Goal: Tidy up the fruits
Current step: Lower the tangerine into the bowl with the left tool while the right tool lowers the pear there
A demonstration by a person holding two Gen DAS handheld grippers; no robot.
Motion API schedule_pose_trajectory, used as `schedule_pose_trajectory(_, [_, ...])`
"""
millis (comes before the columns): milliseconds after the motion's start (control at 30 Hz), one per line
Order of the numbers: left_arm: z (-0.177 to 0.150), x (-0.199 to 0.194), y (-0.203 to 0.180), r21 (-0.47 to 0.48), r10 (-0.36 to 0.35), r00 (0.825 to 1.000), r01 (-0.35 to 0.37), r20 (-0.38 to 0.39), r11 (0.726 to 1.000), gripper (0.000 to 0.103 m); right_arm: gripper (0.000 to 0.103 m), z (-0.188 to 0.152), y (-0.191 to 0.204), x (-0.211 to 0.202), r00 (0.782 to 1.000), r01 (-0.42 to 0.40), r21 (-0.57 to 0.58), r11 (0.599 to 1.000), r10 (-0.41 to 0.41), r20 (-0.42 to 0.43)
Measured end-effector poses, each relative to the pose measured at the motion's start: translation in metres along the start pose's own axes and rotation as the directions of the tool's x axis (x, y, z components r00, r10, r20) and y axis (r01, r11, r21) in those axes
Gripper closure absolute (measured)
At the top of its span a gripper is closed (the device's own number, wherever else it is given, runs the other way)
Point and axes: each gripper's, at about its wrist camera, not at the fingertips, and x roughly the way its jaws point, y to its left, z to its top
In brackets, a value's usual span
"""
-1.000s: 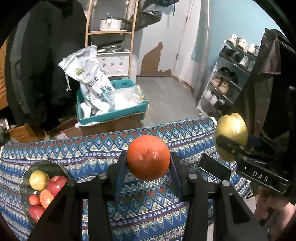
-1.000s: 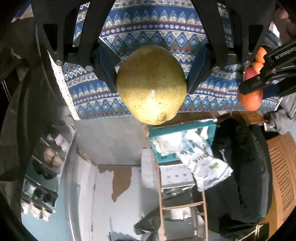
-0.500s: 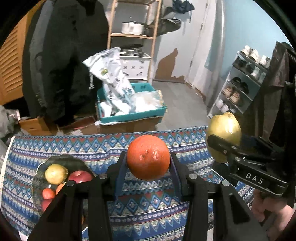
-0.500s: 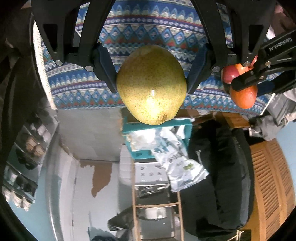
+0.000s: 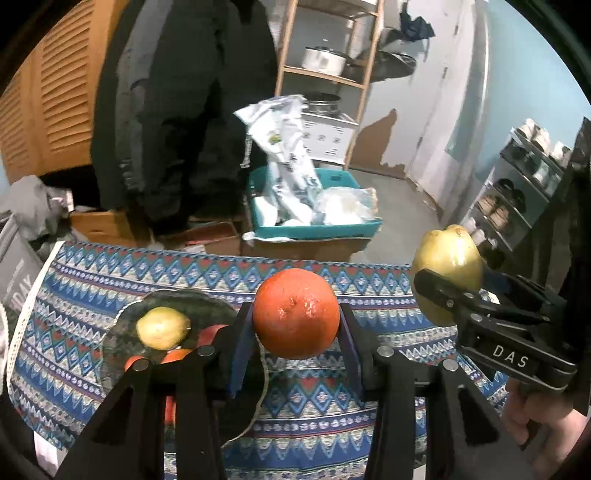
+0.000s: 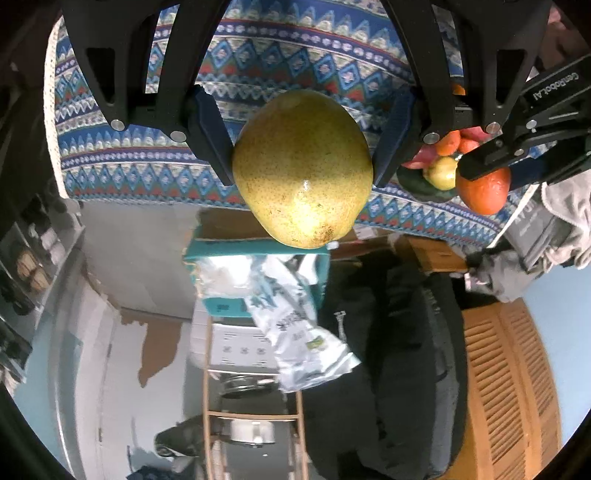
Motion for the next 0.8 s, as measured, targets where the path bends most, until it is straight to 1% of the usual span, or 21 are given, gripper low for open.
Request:
schedule_pose_trajectory(400, [-0.005,-0.008,0.055,-0.084,0.062,0.998,-0.062,-0.005,0.995,0.058,0.029,0.01,0.055,0.019,0.997,-0.077,-0.056,0.995,0.076,-0.025])
schedule_pose_trajectory(800, [-0.025,-0.001,0.11,-0.147,0.116,0.991,-0.124,-0.063,0.981,0.058,0.029,0.007,0.111,0.046,0.989,-0.129,-0.121,0.984,0.119,-0.082])
